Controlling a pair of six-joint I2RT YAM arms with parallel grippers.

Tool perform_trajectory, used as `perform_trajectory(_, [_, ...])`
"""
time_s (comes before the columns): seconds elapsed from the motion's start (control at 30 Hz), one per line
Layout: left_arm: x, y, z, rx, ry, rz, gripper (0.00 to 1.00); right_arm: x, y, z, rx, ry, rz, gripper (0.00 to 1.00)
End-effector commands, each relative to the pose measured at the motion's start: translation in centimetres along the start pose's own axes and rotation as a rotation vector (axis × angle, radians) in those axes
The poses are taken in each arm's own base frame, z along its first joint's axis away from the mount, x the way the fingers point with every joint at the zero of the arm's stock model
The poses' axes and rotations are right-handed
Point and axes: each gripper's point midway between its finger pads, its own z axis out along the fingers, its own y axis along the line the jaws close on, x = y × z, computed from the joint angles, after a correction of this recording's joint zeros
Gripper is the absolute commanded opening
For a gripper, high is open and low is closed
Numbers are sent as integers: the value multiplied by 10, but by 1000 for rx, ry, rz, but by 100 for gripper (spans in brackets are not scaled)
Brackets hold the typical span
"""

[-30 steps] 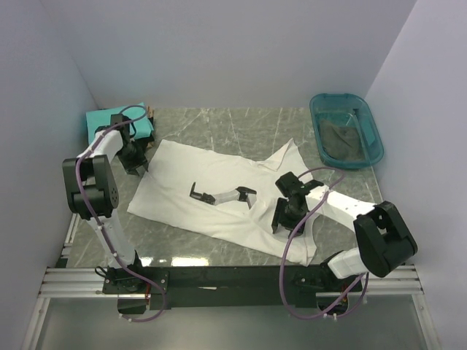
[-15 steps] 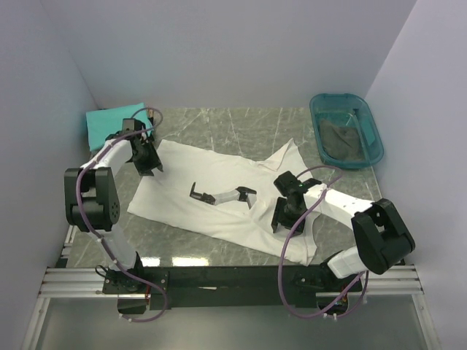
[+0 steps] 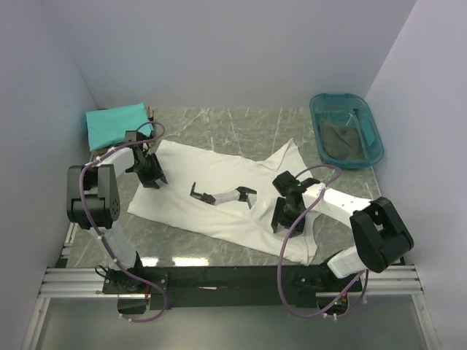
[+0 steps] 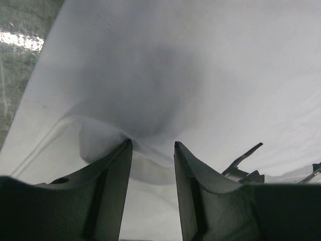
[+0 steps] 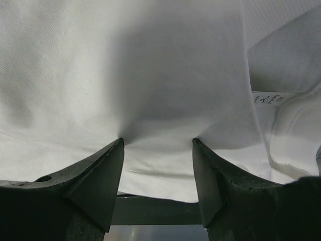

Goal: Fold and stack the t-shirts
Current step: Fold the tshirt

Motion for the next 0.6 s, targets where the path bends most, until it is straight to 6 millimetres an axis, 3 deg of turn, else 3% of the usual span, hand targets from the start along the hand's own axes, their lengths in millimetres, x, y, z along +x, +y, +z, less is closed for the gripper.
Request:
perform_trajectory(0.0, [19,21,10,-67,48,1,46,-9,-16,9,92,-51,-12,64])
perform_trajectory(0.33, [67,47,-11,-149,97,-28,46,-11,-29,12,119,-52,4,65])
perform_trajectory(0.57, [70,37,-25,-112,85,-61,45,-18,-39,11,111,-58,47,64])
